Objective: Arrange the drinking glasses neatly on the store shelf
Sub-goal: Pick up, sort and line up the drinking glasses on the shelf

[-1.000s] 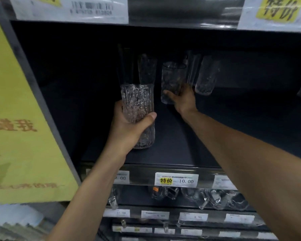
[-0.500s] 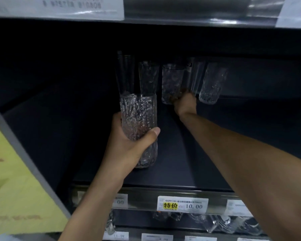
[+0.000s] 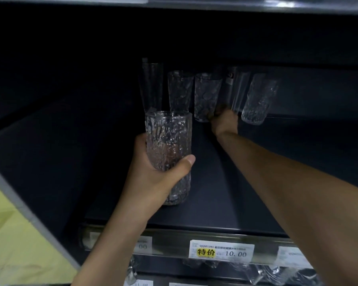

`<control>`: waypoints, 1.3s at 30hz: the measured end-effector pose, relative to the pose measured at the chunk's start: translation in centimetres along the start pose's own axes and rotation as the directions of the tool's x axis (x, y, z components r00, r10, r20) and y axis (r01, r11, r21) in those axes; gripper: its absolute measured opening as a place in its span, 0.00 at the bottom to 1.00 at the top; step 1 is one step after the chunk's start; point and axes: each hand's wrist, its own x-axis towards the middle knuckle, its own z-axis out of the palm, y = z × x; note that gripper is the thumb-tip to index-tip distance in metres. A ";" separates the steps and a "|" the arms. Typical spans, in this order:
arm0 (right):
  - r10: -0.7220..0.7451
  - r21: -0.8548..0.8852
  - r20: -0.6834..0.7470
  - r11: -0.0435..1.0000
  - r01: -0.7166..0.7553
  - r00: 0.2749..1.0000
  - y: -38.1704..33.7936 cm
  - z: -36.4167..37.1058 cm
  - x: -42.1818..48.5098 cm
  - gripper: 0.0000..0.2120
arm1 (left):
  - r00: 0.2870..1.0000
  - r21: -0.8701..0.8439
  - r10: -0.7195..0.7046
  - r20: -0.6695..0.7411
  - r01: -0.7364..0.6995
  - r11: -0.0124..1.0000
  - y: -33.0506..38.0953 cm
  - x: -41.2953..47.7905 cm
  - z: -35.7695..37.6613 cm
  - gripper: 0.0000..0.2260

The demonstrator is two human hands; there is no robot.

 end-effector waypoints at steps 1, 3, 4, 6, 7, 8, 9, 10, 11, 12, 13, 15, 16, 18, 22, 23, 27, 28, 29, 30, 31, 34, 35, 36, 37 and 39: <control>0.007 0.004 0.004 1.000 -0.007 1.000 0.0 0.0 0.0 0.17 | 1.000 -0.002 0.004 -0.002 -0.004 1.000 0.0 0.0 0.0 0.23; 0.019 0.020 0.010 1.000 -0.019 1.000 0.0 0.0 0.2 0.20 | 1.000 -0.005 0.009 -0.001 -0.009 1.000 0.0 0.0 0.0 0.23; 0.025 0.026 0.011 0.999 -0.026 1.000 0.0 0.0 0.2 0.20 | 1.000 -0.005 0.011 0.001 -0.011 1.000 0.0 -0.1 0.1 0.23; 0.030 0.024 0.003 0.999 -0.030 1.000 -0.1 0.0 0.1 0.20 | 1.000 -0.004 0.018 -0.001 -0.018 1.000 0.0 0.0 0.1 0.23; 0.028 0.017 -0.002 0.999 -0.028 1.000 -0.1 0.0 0.1 0.19 | 1.000 -0.004 0.021 -0.003 -0.021 1.000 0.0 0.0 0.1 0.23; 0.026 0.005 -0.007 1.000 -0.026 1.000 -0.1 0.1 0.1 0.19 | 1.000 -0.005 0.022 -0.004 -0.022 1.000 0.0 0.0 0.1 0.23; 0.024 -0.006 -0.004 1.000 -0.024 1.000 -0.2 0.1 0.0 0.18 | 1.000 -0.005 0.022 -0.003 -0.022 1.000 0.0 0.0 0.1 0.23; 0.024 -0.017 0.003 1.000 -0.024 1.000 -0.2 0.1 0.0 0.18 | 1.000 -0.004 0.021 -0.002 -0.021 1.000 0.0 -0.1 0.1 0.22; 0.026 -0.030 0.009 0.999 -0.026 1.000 -0.2 0.1 0.1 0.18 | 1.000 -0.003 0.022 -0.001 -0.022 1.000 0.1 -0.1 0.1 0.23; 0.029 -0.043 0.014 0.999 -0.029 0.999 -0.2 0.1 0.1 0.18 | 1.000 -0.003 0.022 -0.001 -0.022 1.000 0.1 -0.1 0.1 0.23; 0.035 -0.050 0.017 0.998 -0.034 0.999 -0.2 0.1 0.2 0.18 | 1.000 -0.002 0.022 0.000 -0.022 1.000 0.1 -0.1 0.1 0.23; 0.043 -0.051 0.009 0.998 -0.042 0.999 -0.2 0.2 0.3 0.19 | 1.000 -0.005 0.023 0.002 -0.023 1.000 0.1 -0.1 0.1 0.23; 0.049 -0.050 0.004 0.998 -0.048 0.999 -0.2 0.2 0.3 0.19 | 1.000 -0.005 0.024 0.001 -0.024 1.000 0.1 -0.1 0.1 0.23; 0.059 -0.040 -0.004 0.997 -0.060 0.998 -0.2 0.3 0.3 0.19 | 1.000 -0.002 0.030 0.001 -0.030 1.000 0.1 -0.1 0.2 0.22; 0.074 -0.033 -0.007 0.997 -0.074 0.997 -0.2 0.4 0.4 0.18 | 0.999 -0.005 0.036 -0.005 -0.036 0.999 0.1 -0.1 0.2 0.23; 0.078 -0.030 -0.007 0.997 -0.078 0.997 -0.2 0.4 0.5 0.18 | 0.999 -0.006 0.038 -0.004 -0.039 0.999 0.1 -0.1 0.2 0.23; 0.080 -0.040 -0.010 0.996 -0.080 0.997 -0.2 0.5 0.5 0.17 | 0.999 -0.010 0.039 -0.005 -0.039 0.999 0.1 -0.1 0.2 0.23; 0.080 -0.041 -0.012 0.996 -0.080 0.997 -0.2 0.5 0.5 0.17 | 0.999 -0.011 0.035 -0.006 -0.035 0.999 0.1 -0.1 0.2 0.22; 0.082 -0.041 -0.013 0.996 -0.082 0.997 -0.2 0.5 0.5 0.17 | 1.000 -0.009 0.031 -0.007 -0.031 0.999 0.1 -0.1 0.2 0.23; 0.081 -0.041 -0.014 0.996 -0.082 0.997 -0.2 0.5 0.4 0.17 | 1.000 -0.008 0.026 -0.009 -0.026 1.000 0.1 -0.1 0.2 0.23; 0.079 -0.041 -0.014 0.996 -0.080 0.997 -0.1 0.5 0.4 0.18 | 1.000 -0.008 0.022 -0.011 -0.022 1.000 0.1 -0.1 0.2 0.23; 0.074 -0.042 -0.013 0.996 -0.074 0.997 -0.1 0.5 0.5 0.19 | 1.000 -0.005 0.016 -0.013 -0.016 1.000 0.2 -0.2 0.2 0.24; 0.074 -0.039 -0.011 0.996 -0.075 0.997 0.0 0.5 0.5 0.19 | 1.000 -0.003 0.016 -0.014 -0.016 1.000 0.3 -0.3 0.3 0.24; 0.074 -0.035 -0.008 0.997 -0.074 0.997 0.0 0.5 0.6 0.19 | 1.000 -0.003 0.016 -0.015 -0.016 1.000 0.3 -0.3 0.3 0.24; 0.077 -0.030 -0.004 0.997 -0.077 0.997 0.0 0.5 0.6 0.19 | 1.000 -0.003 0.016 -0.017 -0.017 1.000 0.3 -0.3 0.3 0.23; 0.078 -0.030 -0.003 0.996 -0.078 0.997 0.0 0.5 0.6 0.20 | 1.000 -0.001 0.017 -0.015 -0.017 1.000 0.4 -0.3 0.3 0.22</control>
